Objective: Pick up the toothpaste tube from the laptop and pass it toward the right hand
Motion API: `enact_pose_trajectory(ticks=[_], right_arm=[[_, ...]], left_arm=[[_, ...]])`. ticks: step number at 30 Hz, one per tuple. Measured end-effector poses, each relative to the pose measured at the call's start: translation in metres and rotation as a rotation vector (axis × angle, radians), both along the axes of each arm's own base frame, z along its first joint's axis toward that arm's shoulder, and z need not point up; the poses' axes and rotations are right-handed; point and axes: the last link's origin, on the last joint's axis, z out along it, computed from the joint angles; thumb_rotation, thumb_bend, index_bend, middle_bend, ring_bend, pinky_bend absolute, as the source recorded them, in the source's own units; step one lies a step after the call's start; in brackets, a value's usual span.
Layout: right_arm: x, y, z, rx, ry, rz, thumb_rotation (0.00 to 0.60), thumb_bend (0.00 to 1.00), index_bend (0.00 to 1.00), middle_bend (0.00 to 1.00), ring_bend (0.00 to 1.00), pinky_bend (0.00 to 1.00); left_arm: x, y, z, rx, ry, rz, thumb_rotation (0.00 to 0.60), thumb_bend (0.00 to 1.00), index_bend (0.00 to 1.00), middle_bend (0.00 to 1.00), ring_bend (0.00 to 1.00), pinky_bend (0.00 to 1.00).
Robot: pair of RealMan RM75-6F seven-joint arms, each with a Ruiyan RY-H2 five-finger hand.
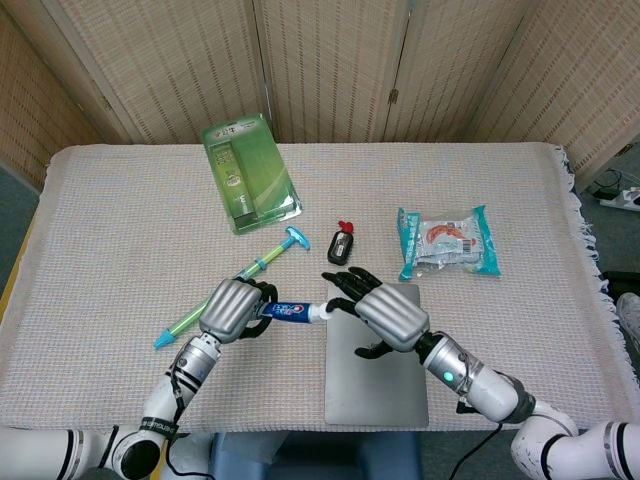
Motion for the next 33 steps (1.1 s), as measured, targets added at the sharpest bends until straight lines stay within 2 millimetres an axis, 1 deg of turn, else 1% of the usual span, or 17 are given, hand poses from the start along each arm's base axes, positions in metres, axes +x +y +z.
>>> enact_pose_trajectory(ticks=[10, 15, 17, 20, 22, 24, 28, 33], right_arm=[[-0.001, -0.003, -0.011, 0.017, -0.001, -0.003, 0.600, 0.23, 0.31, 0.02, 0.00, 0.00], [0.000, -0.001, -0.003, -0.005, -0.056, -0.014, 0.600, 0.23, 0.30, 0.02, 0.00, 0.00], [0.001, 0.001, 0.002, -0.007, -0.093, -0.018, 0.600, 0.23, 0.25, 0.02, 0.00, 0.00], [0.003, 0.003, 0.008, 0.003, -0.156, -0.019, 0.600, 0.23, 0.07, 0.01, 0.00, 0.00], [0.005, 0.004, 0.009, 0.014, -0.195, -0.015, 0.600, 0.23, 0.00, 0.00, 0.00, 0.00], [0.009, 0.004, 0.008, 0.030, -0.235, -0.012, 0.596, 0.23, 0.00, 0.00, 0.00, 0.00], [0.020, 0.004, -0.001, 0.052, -0.291, -0.005, 0.528, 0.22, 0.00, 0.00, 0.00, 0.00], [0.032, -0.001, -0.011, 0.068, -0.351, -0.012, 0.508, 0.22, 0.00, 0.00, 0.00, 0.00]], left_arm=[[-0.005, 0.002, 0.004, -0.008, -0.054, 0.025, 0.600, 0.80, 0.76, 0.80, 0.68, 0.50], [-0.009, 0.003, 0.004, -0.013, -0.090, 0.040, 0.600, 0.80, 0.76, 0.80, 0.68, 0.50], [-0.011, 0.002, 0.004, -0.018, -0.117, 0.045, 0.600, 0.80, 0.76, 0.80, 0.68, 0.50], [-0.012, 0.001, 0.002, -0.020, -0.153, 0.039, 0.600, 0.80, 0.76, 0.80, 0.68, 0.50], [-0.012, -0.001, -0.001, -0.017, -0.171, 0.028, 0.600, 0.80, 0.76, 0.80, 0.68, 0.50], [-0.011, -0.002, -0.004, -0.018, -0.181, 0.023, 0.600, 0.80, 0.76, 0.80, 0.68, 0.49], [-0.008, -0.004, -0.007, -0.038, -0.210, 0.034, 0.600, 0.81, 0.76, 0.80, 0.68, 0.49], [-0.001, -0.005, -0.007, -0.051, -0.260, 0.047, 0.600, 0.82, 0.76, 0.80, 0.68, 0.48]])
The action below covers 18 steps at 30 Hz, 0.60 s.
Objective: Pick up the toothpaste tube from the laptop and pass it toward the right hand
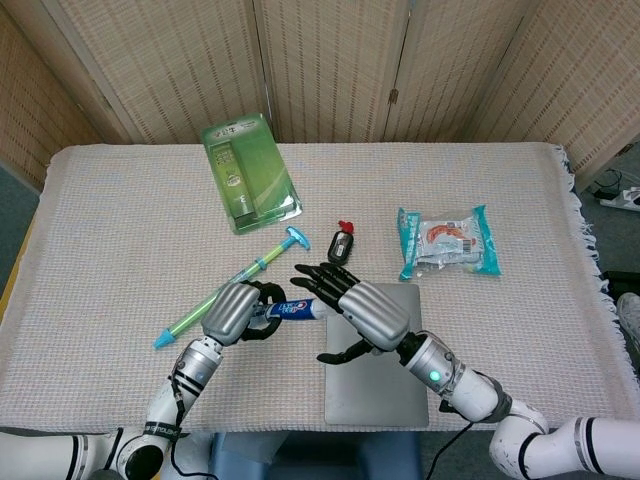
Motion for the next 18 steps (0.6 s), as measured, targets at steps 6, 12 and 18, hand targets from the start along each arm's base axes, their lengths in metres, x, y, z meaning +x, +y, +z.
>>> enact_pose_trajectory(ticks=[6, 12, 18], right_arm=[[0.008, -0.006, -0.010, 0.010, -0.029, -0.012, 0.508, 0.22, 0.00, 0.00, 0.00, 0.00], [0.016, -0.008, -0.022, 0.030, -0.064, -0.022, 0.509, 0.22, 0.00, 0.00, 0.00, 0.00], [0.021, -0.009, -0.031, 0.058, -0.100, -0.034, 0.508, 0.22, 0.00, 0.00, 0.00, 0.00]], left_arm=[[0.002, -0.001, -0.001, -0.002, -0.034, 0.010, 0.600, 0.83, 0.76, 0.80, 0.68, 0.48], [0.004, -0.001, -0.001, -0.001, -0.068, 0.014, 0.600, 0.83, 0.76, 0.80, 0.68, 0.48], [0.004, 0.000, -0.001, 0.007, -0.085, -0.001, 0.600, 0.84, 0.76, 0.80, 0.68, 0.48]])
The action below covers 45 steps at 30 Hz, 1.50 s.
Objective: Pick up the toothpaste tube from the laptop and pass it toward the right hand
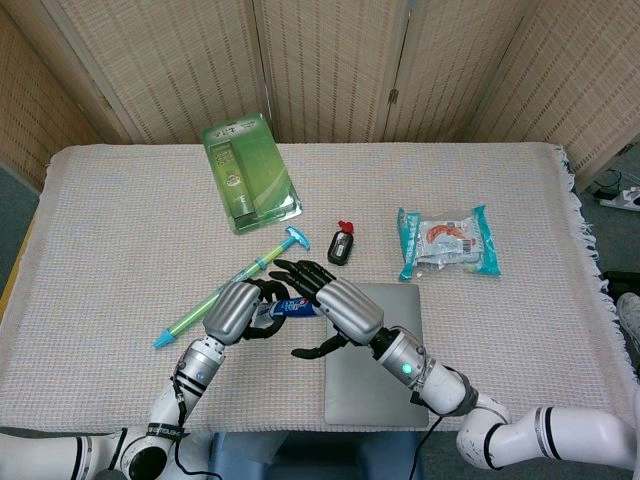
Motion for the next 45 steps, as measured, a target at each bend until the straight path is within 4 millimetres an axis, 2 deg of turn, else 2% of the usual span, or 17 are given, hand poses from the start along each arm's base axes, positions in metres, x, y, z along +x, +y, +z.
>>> enact_pose_trajectory(ticks=[24, 38, 45], right_arm=[[0.019, -0.004, -0.022, -0.027, -0.222, -0.006, 0.504, 0.22, 0.00, 0.00, 0.00, 0.00], [0.021, -0.005, -0.033, 0.097, -0.289, -0.044, 0.503, 0.22, 0.00, 0.00, 0.00, 0.00], [0.021, -0.007, -0.031, 0.100, -0.301, -0.042, 0.502, 0.22, 0.00, 0.00, 0.00, 0.00]], left_arm=[[0.001, 0.002, 0.003, -0.074, -0.135, 0.051, 0.600, 0.85, 0.76, 0.80, 0.68, 0.47], [0.003, 0.006, 0.006, -0.059, -0.194, 0.034, 0.600, 0.85, 0.76, 0.80, 0.68, 0.46], [0.001, 0.007, 0.006, -0.051, -0.195, 0.033, 0.600, 0.85, 0.76, 0.80, 0.68, 0.45]])
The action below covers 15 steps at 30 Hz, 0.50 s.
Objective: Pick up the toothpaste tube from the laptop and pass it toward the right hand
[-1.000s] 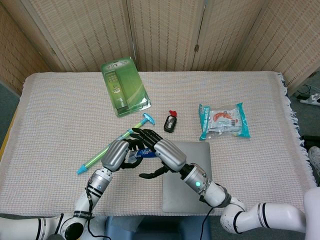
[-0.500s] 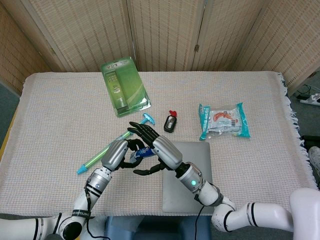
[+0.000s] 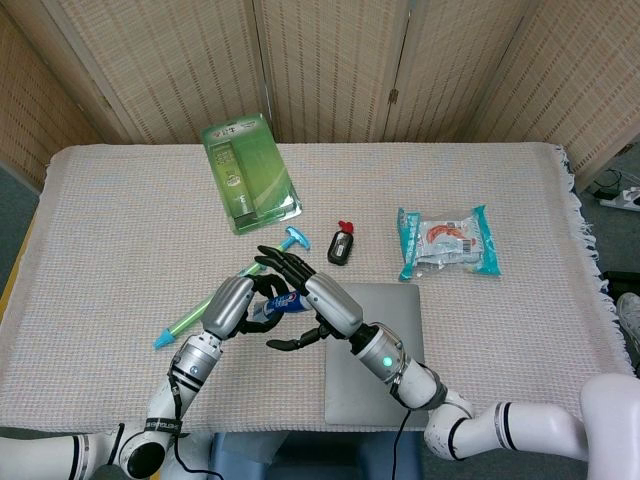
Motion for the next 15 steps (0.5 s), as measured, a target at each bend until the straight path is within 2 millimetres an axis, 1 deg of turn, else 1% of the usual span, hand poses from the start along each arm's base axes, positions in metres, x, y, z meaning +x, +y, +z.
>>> enact_pose_trajectory(ticks=[10, 15], right_arm=[[-0.009, -0.009, 0.028, -0.058, -0.038, -0.014, 0.503, 0.22, 0.00, 0.00, 0.00, 0.00], [-0.018, -0.014, 0.043, -0.093, -0.024, -0.025, 0.503, 0.22, 0.00, 0.00, 0.00, 0.00]], left_arm=[[-0.007, 0.000, -0.003, 0.014, 0.013, -0.012, 0.600, 0.86, 0.75, 0.80, 0.67, 0.44], [-0.013, 0.002, -0.005, 0.026, 0.038, -0.011, 0.600, 0.86, 0.75, 0.80, 0.67, 0.43]])
